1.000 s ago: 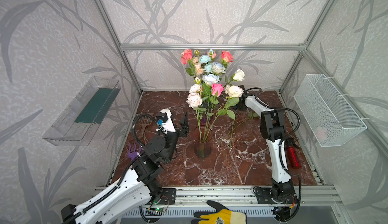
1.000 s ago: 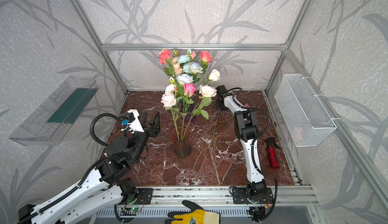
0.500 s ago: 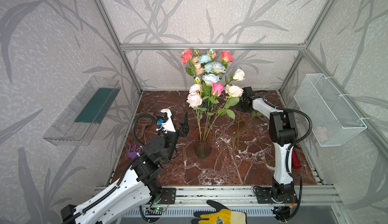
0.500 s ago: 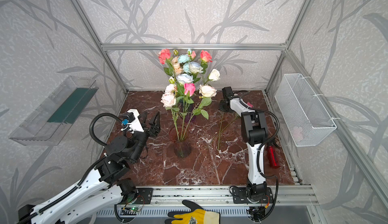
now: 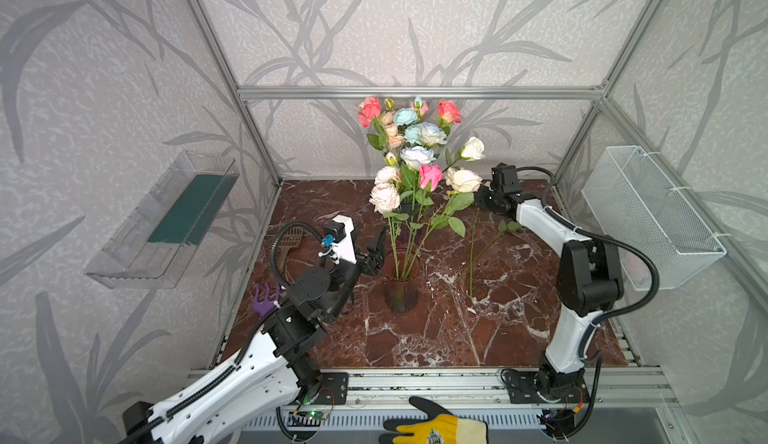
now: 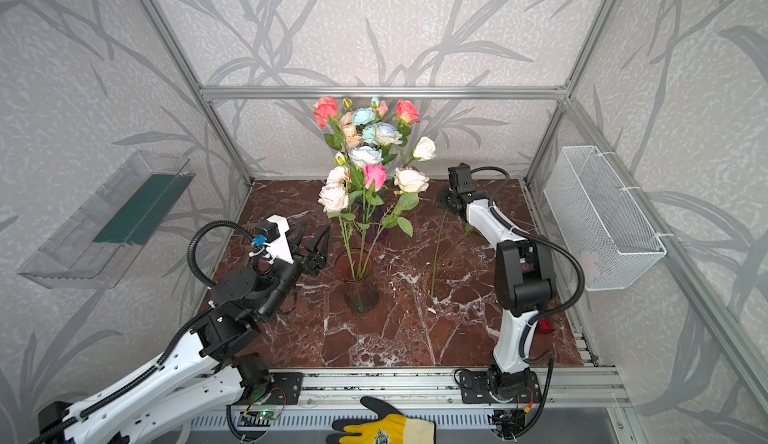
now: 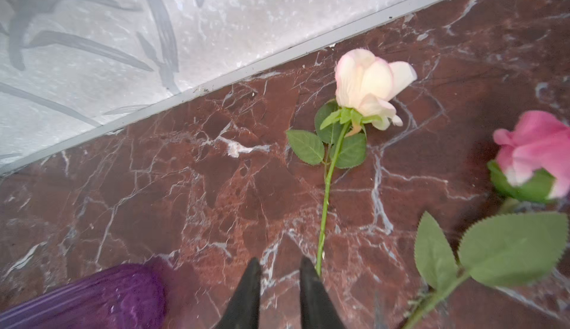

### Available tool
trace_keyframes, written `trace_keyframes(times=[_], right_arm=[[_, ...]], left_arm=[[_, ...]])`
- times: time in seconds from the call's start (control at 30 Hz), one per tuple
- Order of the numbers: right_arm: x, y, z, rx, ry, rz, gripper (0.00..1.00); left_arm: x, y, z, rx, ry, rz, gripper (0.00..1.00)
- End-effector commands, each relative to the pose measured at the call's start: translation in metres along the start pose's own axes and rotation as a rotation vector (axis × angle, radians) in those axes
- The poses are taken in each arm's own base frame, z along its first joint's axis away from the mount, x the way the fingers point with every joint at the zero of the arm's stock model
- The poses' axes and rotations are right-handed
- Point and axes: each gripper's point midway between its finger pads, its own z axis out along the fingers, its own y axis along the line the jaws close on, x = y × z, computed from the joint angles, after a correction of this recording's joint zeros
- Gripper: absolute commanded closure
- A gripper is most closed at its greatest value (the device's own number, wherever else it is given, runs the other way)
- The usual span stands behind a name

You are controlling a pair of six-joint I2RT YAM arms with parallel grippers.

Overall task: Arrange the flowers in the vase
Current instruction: 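Close the right gripper on the white rose stem below its leaves, then lift the white rose with the right gripper while the left gripper reaches toward it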

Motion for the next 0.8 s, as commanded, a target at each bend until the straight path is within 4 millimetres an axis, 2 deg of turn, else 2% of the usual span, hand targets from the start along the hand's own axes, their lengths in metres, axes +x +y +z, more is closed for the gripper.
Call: trace_keyframes(times=[0.0, 0.1, 0.2, 0.33, 0.43, 0.53, 0.67, 0.77], right_arm=[[0.032, -0.03, 0.034, 0.124, 0.137, -0.052, 0.7], [0.038, -0.035, 0.055, 0.145, 0.189, -0.065, 0.68], [0.054, -0.036, 0.076, 0.152, 0.275, -0.067, 0.68], [0.066, -0.042, 0.096, 0.173, 0.329, -0.072, 0.72], [0.069, -0.048, 0.103, 0.194, 0.339, -0.065, 0.79], [0.069, -0.05, 0.107, 0.2, 0.34, -0.056, 0.92], [0.068, -0.051, 0.11, 0.209, 0.365, -0.056, 0.99], [0.064, -0.049, 0.109, 0.205, 0.373, -0.051, 1.0]], left_arm=[[-0.017, -0.007, -0.001, 0.03, -0.031, -0.02, 0.33], [-0.016, -0.007, -0.001, 0.033, -0.025, -0.022, 0.34], [-0.016, -0.009, -0.001, 0.046, -0.025, -0.033, 0.34], [-0.015, -0.009, -0.001, 0.046, -0.023, -0.039, 0.33], [-0.016, -0.01, -0.001, 0.052, -0.026, -0.049, 0.34], [-0.018, -0.011, -0.002, 0.055, -0.029, -0.049, 0.33], [-0.018, -0.01, -0.002, 0.054, -0.028, -0.044, 0.33], [-0.019, -0.01, -0.003, 0.053, -0.031, -0.044, 0.33]])
